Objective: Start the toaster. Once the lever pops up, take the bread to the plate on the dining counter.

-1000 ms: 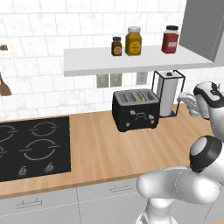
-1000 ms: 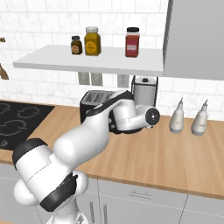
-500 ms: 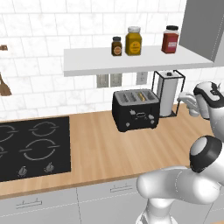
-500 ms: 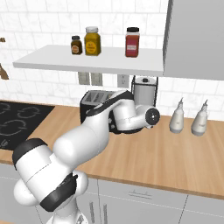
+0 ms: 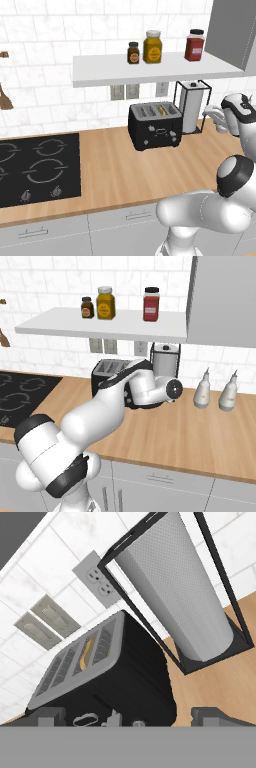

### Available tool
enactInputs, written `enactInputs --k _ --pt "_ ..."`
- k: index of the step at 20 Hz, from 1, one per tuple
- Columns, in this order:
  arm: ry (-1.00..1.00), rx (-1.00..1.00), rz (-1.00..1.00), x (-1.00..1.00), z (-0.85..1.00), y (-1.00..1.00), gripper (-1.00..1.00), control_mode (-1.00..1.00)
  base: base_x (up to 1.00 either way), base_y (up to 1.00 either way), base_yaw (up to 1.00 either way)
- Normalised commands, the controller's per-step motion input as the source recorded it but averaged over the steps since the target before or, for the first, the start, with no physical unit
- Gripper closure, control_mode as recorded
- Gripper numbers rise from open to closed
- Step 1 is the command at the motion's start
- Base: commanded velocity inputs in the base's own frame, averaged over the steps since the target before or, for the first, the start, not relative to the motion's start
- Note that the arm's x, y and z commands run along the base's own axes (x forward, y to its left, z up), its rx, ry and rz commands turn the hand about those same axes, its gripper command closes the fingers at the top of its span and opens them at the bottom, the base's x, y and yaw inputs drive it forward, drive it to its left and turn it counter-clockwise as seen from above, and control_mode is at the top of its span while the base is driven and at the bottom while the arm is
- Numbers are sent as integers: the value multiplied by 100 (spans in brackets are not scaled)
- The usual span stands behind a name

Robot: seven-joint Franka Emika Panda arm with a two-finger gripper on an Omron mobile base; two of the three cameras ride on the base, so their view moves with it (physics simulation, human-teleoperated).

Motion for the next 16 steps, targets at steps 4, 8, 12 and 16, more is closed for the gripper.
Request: enactInputs --k 4,8,12,16 --pt "0 0 0 0 0 0 -100 -100 0 0 0" --pt "0 0 0 0 0 0 -100 -100 0 0 0" --pt "0 0 0 0 0 0 -100 -100 0 0 0" --pt "0 0 0 0 0 0 -100 -100 0 0 0"
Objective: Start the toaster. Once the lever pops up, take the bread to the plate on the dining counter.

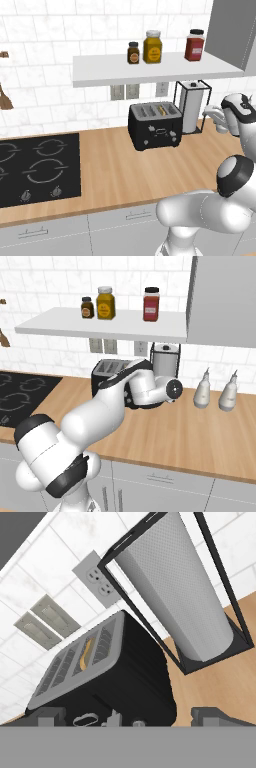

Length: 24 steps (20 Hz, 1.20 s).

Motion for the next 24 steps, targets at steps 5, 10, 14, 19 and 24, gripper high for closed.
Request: enactInputs --k 5,10,14,19,24 --pt "0 0 0 0 0 0 -100 -100 0 0 0" --pt "0 0 0 0 0 0 -100 -100 0 0 0" --pt "0 0 0 0 0 0 -100 -100 0 0 0" --pt "0 0 0 0 0 0 -100 -100 0 0 0" --pt "0 0 0 0 0 0 -100 -100 0 0 0"
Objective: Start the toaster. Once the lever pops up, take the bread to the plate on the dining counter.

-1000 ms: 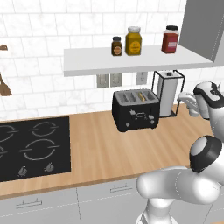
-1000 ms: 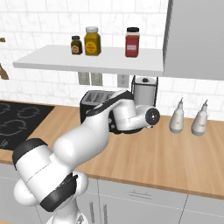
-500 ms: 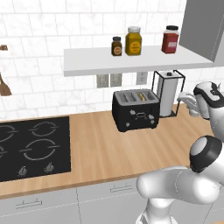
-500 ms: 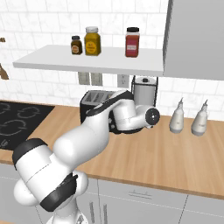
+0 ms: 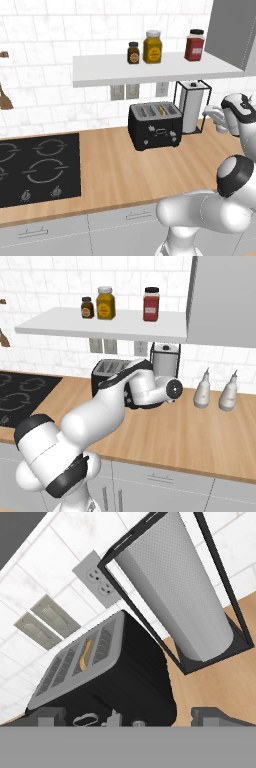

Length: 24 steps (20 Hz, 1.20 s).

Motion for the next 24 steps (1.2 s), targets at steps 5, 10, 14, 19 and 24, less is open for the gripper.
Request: enactInputs --k 5,10,14,19,24 --pt "0 0 0 0 0 0 -100 -100 0 0 0" --pt "0 0 0 0 0 0 -100 -100 0 0 0" --pt "0 0 0 0 0 0 -100 -100 0 0 0" --pt "0 0 0 0 0 0 -100 -100 0 0 0" --pt "0 0 0 0 0 0 -100 -100 0 0 0"
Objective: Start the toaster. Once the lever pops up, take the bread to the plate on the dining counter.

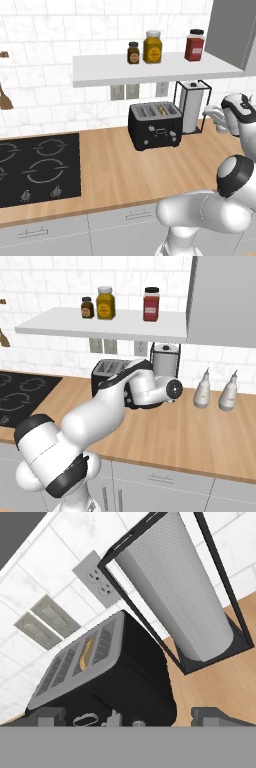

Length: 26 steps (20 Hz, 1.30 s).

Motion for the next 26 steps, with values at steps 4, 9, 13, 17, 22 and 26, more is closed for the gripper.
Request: enactInputs --k 4,9,13,17,22,26 --pt "0 0 0 0 0 0 -100 -100 0 0 0" --pt "0 0 0 0 0 0 -100 -100 0 0 0" --pt "0 0 0 0 0 0 -100 -100 0 0 0" --pt "0 0 0 0 0 0 -100 -100 0 0 0" --pt "0 0 0 0 0 0 -100 -100 0 0 0" --pt "0 0 0 0 0 0 -100 -100 0 0 0"
